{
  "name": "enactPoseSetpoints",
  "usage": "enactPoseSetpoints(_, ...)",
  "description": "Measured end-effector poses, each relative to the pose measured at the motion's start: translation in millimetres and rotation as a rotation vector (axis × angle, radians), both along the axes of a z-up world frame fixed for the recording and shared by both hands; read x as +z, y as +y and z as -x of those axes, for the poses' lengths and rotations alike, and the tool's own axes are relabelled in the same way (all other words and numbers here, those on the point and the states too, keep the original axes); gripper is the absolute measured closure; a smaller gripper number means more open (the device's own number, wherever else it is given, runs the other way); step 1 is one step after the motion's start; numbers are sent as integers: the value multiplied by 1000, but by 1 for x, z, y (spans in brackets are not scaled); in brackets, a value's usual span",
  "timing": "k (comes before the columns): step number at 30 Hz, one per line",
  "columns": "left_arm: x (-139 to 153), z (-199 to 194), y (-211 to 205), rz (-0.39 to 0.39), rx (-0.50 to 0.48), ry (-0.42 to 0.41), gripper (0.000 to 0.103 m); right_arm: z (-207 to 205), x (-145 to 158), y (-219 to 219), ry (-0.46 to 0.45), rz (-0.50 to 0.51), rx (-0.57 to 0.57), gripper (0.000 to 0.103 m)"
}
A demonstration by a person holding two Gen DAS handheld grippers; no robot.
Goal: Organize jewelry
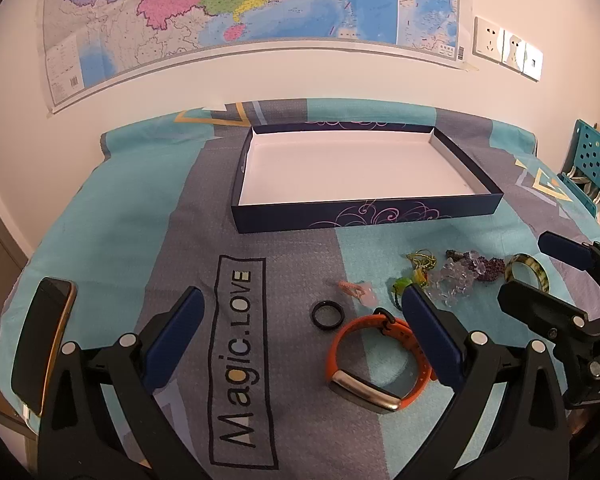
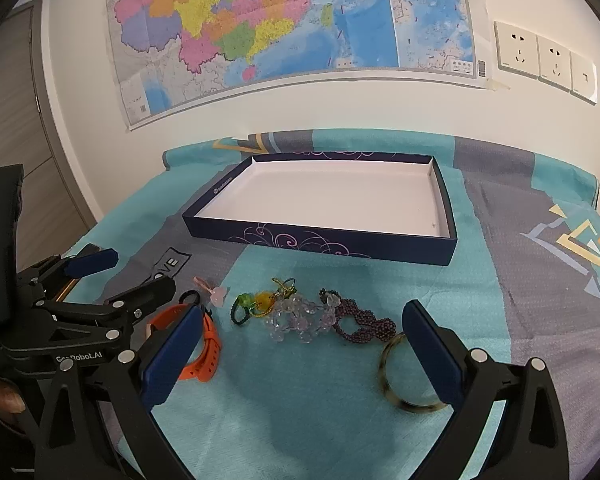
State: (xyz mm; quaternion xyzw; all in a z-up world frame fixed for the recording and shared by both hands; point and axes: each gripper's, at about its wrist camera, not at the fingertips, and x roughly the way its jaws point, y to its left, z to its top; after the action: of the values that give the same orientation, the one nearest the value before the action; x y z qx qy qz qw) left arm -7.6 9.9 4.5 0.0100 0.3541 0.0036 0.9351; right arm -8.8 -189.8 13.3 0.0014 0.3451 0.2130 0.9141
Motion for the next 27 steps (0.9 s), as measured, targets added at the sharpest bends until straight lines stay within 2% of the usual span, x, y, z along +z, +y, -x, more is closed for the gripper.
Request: enactPoseSetpoints(27, -3, 2, -4, -10, 0, 9, 6, -2, -6, -2, 18, -13, -1, 7)
